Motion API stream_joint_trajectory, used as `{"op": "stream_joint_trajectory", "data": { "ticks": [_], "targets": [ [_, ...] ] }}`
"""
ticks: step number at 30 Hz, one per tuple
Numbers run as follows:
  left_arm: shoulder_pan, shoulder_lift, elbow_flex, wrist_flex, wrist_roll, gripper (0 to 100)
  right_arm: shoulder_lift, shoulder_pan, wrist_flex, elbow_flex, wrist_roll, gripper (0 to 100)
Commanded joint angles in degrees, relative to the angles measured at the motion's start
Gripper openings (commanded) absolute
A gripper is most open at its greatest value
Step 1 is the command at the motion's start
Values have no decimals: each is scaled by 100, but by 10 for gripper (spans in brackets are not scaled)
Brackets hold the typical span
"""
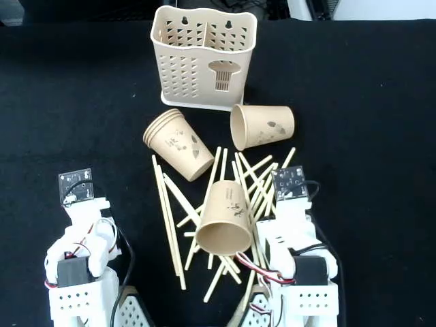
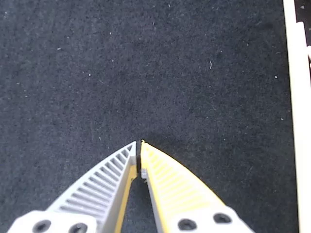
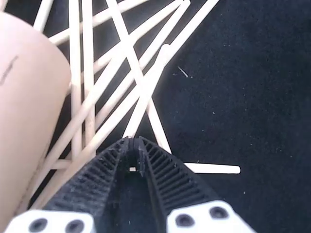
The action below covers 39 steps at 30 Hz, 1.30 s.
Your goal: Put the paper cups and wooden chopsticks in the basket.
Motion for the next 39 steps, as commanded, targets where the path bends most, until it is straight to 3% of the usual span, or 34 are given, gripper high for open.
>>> {"op": "stream_joint_trajectory", "data": {
  "ticks": [1, 22, 29, 36, 39],
  "targets": [
    [-48, -9, 57, -9, -26, 31, -409, 70, 35, -22, 44, 15],
    [-48, -9, 57, -9, -26, 31, -409, 44, 35, -22, 9, 14],
    [-48, -9, 57, -9, -26, 31, -409, 79, -431, -40, 53, 15],
    [-48, -9, 57, -9, -26, 31, -409, 70, -440, -558, 62, 15],
    [-48, -9, 57, -9, -26, 31, -409, 44, -422, -1068, 475, 15]
  ]
}}
